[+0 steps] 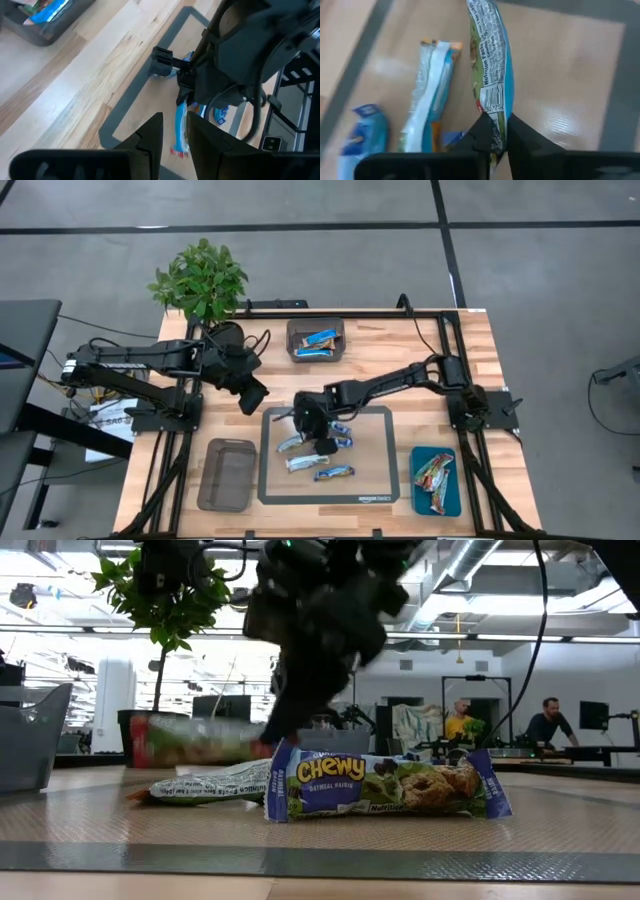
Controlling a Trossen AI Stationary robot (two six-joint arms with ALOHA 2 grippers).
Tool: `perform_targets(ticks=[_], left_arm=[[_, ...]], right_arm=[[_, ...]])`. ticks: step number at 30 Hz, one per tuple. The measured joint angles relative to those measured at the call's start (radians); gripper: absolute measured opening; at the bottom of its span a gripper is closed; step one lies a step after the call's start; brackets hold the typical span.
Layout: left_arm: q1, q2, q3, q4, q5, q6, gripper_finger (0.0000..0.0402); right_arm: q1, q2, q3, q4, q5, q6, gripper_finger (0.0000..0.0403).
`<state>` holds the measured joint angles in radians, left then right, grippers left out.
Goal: Pick and place Granola Bars by type
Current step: Put the red granola bar into the blue bin
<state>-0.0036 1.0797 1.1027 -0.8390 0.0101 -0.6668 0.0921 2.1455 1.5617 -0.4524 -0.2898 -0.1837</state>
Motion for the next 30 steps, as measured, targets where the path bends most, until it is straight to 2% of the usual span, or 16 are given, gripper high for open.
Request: perform_targets(ticks=[2, 5, 9, 11, 15, 18, 22, 30], left_arm=[[0.000, 0.000, 0.000, 0.027, 0.000, 0.016, 0.0077], [0.000, 0.000, 0.000, 0.092, -0.008, 0.064, 0.0077], [0.000, 0.000, 0.000, 0.201, -0.011, 0.153, 0.0077], [0.000, 0.000, 0.000, 0.261, -0.010, 0.204, 0.0077], [0.000, 0.007, 0.000, 0.367, 0.016, 0.299, 0.0077], [0.000, 0.031, -0.001, 0.414, 0.065, 0.355, 0.0077], [0.000, 0.098, -0.001, 0.483, 0.154, 0.410, 0.0077], [0.002, 0.248, -0.001, 0.656, 0.260, 0.484, 0.0077]], right_arm=[[-0.015, -0.014, 0.061, -0.103, -0.038, 0.000, 0.0031], [-0.044, -0.036, 0.163, -0.249, -0.169, 0.000, 0.0045], [-0.067, -0.089, 0.265, -0.557, -0.311, -0.033, 0.0040], [-0.070, -0.135, 0.282, -0.752, -0.341, -0.061, 0.0032], [-0.065, -0.239, 0.255, -1.020, -0.340, -0.070, 0.0024], [-0.053, -0.344, 0.190, -1.082, -0.336, 0.009, 0.0030], [-0.013, -0.502, 0.038, -1.060, -0.300, 0.225, 0.0037], [0.175, -0.768, -0.293, -0.957, -0.317, 0.673, 0.0026]])
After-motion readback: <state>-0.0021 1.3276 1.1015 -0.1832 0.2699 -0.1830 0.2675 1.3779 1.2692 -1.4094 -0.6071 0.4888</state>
